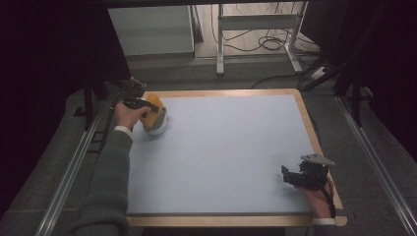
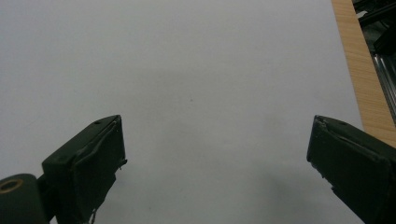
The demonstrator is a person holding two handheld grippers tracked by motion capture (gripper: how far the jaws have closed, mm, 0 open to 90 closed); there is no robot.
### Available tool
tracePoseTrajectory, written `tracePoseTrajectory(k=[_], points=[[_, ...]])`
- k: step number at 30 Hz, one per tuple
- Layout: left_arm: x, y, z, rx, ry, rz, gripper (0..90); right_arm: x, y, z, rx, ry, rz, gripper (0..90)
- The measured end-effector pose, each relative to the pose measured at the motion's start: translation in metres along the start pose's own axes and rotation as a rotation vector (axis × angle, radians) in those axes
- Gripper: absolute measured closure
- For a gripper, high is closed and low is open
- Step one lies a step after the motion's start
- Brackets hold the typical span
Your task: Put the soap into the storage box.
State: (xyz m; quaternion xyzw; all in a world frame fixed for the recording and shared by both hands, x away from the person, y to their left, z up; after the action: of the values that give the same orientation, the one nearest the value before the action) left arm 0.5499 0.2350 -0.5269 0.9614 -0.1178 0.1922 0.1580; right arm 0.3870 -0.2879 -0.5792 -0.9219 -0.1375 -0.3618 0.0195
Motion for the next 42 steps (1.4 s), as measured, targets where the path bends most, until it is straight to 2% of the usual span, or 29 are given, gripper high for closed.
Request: tracePoseTrajectory(k=[19, 21, 30, 33, 37, 38, 39, 42], points=[[-0.002, -0.006, 0.023, 0.003, -0.006, -0.053, 60.8, -0.001, 0.002, 0.0, -0.004, 0.001, 0.003, 4.4], [-0.004, -0.011, 0.026, 0.005, 0.001, -0.073, 60.8, -0.001, 0.002, 0.0, -0.004, 0.001, 0.001, 4.3], [-0.006, -0.013, 0.03, 0.005, -0.007, -0.091, 60.0, -0.001, 0.001, 0.002, -0.002, -0.004, -0.001, 4.3], [-0.004, -0.013, 0.026, 0.009, 0.011, -0.091, 57.7, -0.001, 0.001, 0.001, -0.004, -0.004, 0.0, 4.3], [-0.002, -0.016, 0.016, 0.056, 0.026, -0.075, 45.7, -0.001, 0.001, 0.001, -0.004, -0.004, 0.0, 4.3], [-0.003, -0.018, 0.014, 0.071, 0.02, -0.071, 42.8, -0.001, 0.001, 0.001, -0.004, -0.003, -0.003, 4.4], [-0.007, -0.023, 0.014, 0.103, -0.006, -0.073, 36.7, -0.001, 0.001, 0.001, -0.01, -0.002, -0.008, 4.3], [-0.012, -0.027, 0.012, 0.133, -0.02, -0.053, 32.0, -0.001, 0.0, 0.001, -0.01, -0.004, -0.009, 4.3]])
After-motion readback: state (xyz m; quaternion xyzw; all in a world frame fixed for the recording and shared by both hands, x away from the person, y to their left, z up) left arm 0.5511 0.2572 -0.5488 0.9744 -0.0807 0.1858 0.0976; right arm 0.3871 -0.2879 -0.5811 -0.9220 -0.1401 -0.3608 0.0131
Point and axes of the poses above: each handheld gripper's, and its own axes: z roughly forward along the jaws, x roughly out of its top, y roughly to its right, the point moved 10 cm from there along z, roughly forward along the jaws, and after that the axes turned 8 degrees about -y, right-handed, at the moved point
